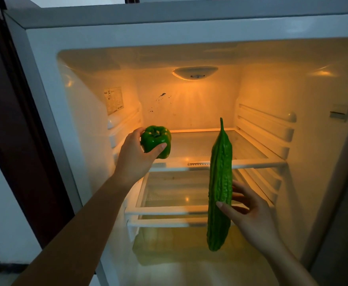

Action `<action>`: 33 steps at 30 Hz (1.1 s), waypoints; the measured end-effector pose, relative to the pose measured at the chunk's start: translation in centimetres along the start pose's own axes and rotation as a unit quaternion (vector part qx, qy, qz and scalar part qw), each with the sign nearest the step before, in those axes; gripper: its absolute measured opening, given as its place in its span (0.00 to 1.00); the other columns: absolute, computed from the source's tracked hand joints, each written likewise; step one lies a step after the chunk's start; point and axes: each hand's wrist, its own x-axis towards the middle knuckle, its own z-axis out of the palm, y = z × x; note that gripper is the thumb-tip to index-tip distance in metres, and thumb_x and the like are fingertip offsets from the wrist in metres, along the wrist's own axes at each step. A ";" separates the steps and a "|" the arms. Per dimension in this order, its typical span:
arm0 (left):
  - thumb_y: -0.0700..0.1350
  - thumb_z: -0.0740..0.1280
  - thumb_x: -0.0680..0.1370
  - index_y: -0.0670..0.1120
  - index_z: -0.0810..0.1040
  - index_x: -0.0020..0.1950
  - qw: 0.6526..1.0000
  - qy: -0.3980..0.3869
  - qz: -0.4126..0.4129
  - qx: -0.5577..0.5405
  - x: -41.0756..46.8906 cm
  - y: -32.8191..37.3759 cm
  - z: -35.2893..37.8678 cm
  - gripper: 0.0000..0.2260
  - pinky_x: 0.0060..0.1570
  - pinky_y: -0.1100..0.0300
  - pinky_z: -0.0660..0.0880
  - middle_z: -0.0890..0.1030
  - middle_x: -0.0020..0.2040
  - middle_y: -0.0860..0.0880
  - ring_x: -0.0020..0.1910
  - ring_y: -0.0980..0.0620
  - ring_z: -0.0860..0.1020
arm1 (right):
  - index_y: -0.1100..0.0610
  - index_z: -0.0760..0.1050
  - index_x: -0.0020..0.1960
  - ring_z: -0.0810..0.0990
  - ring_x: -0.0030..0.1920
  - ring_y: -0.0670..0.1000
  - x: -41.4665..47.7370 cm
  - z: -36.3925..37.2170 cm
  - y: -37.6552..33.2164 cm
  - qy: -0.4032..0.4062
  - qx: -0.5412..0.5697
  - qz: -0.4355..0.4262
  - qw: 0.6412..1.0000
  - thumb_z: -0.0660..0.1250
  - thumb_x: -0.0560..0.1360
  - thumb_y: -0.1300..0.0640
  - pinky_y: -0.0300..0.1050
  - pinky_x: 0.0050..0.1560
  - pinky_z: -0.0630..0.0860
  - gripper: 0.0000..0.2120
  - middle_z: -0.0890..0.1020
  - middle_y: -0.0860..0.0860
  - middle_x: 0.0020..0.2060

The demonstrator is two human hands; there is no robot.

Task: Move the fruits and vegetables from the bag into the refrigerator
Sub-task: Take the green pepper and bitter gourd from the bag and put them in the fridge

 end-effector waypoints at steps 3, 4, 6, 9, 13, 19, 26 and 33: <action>0.52 0.70 0.72 0.50 0.64 0.70 0.998 -0.015 0.020 -0.057 -1.4 1.0 0.2 0.29 0.54 0.64 0.69 0.70 0.67 0.53 0.61 0.56 0.70 | 0.40 0.71 0.59 0.79 0.54 0.45 -0.3 -0.4 0.4 0.008 -0.006 0.002 1.000 0.73 0.67 0.58 0.46 0.51 0.79 0.25 0.80 0.44 0.53; 0.51 0.70 0.72 0.50 0.64 0.70 0.997 -0.019 0.027 -0.065 -2.0 1.1 0.3 0.29 0.53 0.64 0.69 0.70 0.66 0.53 0.60 0.58 0.70 | 0.41 0.71 0.59 0.79 0.54 0.45 -0.4 -0.5 0.5 0.011 -0.007 0.003 1.000 0.73 0.67 0.58 0.47 0.52 0.79 0.25 0.80 0.44 0.53; 0.50 0.70 0.72 0.50 0.65 0.70 0.996 -0.024 0.036 -0.077 -3.0 1.3 0.5 0.29 0.55 0.63 0.70 0.70 0.67 0.52 0.60 0.58 0.69 | 0.42 0.71 0.60 0.79 0.55 0.45 -0.4 -0.7 0.7 0.010 -0.005 0.004 1.000 0.73 0.68 0.58 0.46 0.52 0.78 0.25 0.80 0.44 0.54; 0.51 0.71 0.72 0.49 0.64 0.71 0.997 -0.017 0.039 -0.063 -3.2 1.2 0.6 0.30 0.60 0.57 0.72 0.69 0.68 0.51 0.62 0.56 0.69 | 0.40 0.71 0.59 0.79 0.54 0.44 -0.4 -0.6 0.7 0.008 -0.006 -0.002 1.000 0.73 0.65 0.53 0.44 0.51 0.78 0.25 0.80 0.44 0.53; 0.52 0.71 0.72 0.49 0.62 0.72 0.999 0.016 0.033 0.020 -0.4 0.8 0.3 0.32 0.63 0.56 0.69 0.68 0.68 0.49 0.65 0.51 0.69 | 0.37 0.71 0.56 0.79 0.53 0.43 0.1 -0.2 0.4 0.003 -0.008 0.000 1.000 0.74 0.67 0.56 0.43 0.50 0.79 0.24 0.81 0.44 0.52; 0.54 0.70 0.73 0.46 0.63 0.71 0.996 0.018 -0.021 0.081 4.8 -0.2 1.5 0.31 0.56 0.59 0.68 0.70 0.65 0.45 0.61 0.47 0.71 | 0.37 0.71 0.57 0.79 0.54 0.45 0.7 0.1 0.4 -0.012 -0.004 0.011 1.000 0.74 0.67 0.58 0.48 0.53 0.79 0.25 0.80 0.43 0.52; 0.55 0.69 0.73 0.45 0.63 0.71 0.992 0.011 -0.030 0.122 7.4 -2.0 3.4 0.31 0.60 0.54 0.69 0.70 0.64 0.43 0.61 0.45 0.71 | 0.39 0.72 0.59 0.78 0.53 0.41 1.6 -0.3 1.0 -0.017 0.015 0.038 0.999 0.75 0.62 0.52 0.41 0.50 0.77 0.27 0.80 0.42 0.53; 0.59 0.69 0.71 0.45 0.61 0.71 0.992 0.000 -0.043 0.120 8.2 -2.9 3.6 0.35 0.59 0.52 0.71 0.68 0.65 0.43 0.61 0.44 0.71 | 0.36 0.71 0.57 0.77 0.54 0.42 2.0 -0.4 1.2 -0.022 0.012 0.042 0.999 0.73 0.59 0.47 0.41 0.50 0.76 0.28 0.79 0.41 0.53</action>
